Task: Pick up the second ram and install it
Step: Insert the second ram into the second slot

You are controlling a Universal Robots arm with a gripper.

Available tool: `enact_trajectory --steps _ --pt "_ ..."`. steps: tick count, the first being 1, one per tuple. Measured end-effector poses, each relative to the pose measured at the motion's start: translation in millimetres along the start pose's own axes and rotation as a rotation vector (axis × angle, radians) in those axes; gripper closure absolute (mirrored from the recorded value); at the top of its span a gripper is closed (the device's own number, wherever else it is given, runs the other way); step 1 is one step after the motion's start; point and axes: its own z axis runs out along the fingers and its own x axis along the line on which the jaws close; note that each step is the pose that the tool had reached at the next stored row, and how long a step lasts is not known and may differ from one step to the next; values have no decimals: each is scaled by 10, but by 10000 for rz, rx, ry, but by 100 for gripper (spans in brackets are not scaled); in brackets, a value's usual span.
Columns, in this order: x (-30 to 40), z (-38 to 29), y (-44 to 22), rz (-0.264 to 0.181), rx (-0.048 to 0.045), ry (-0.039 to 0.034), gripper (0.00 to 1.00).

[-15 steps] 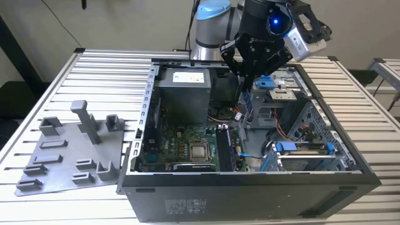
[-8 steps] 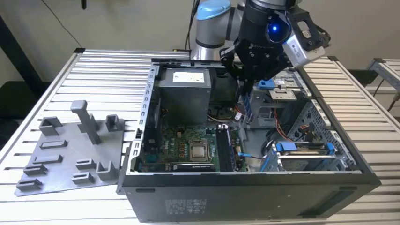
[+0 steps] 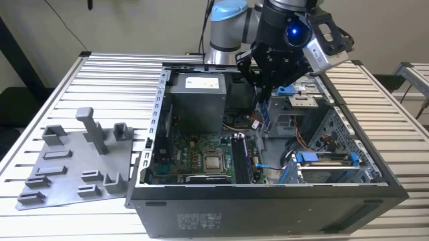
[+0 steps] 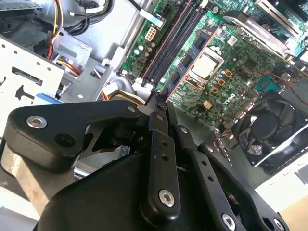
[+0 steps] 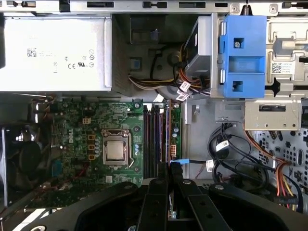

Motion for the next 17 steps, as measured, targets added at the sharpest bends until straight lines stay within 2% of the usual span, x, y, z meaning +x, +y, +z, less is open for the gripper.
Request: enact_trajectory --steps 17 --pt "1 136 -8 1 0 -4 86"
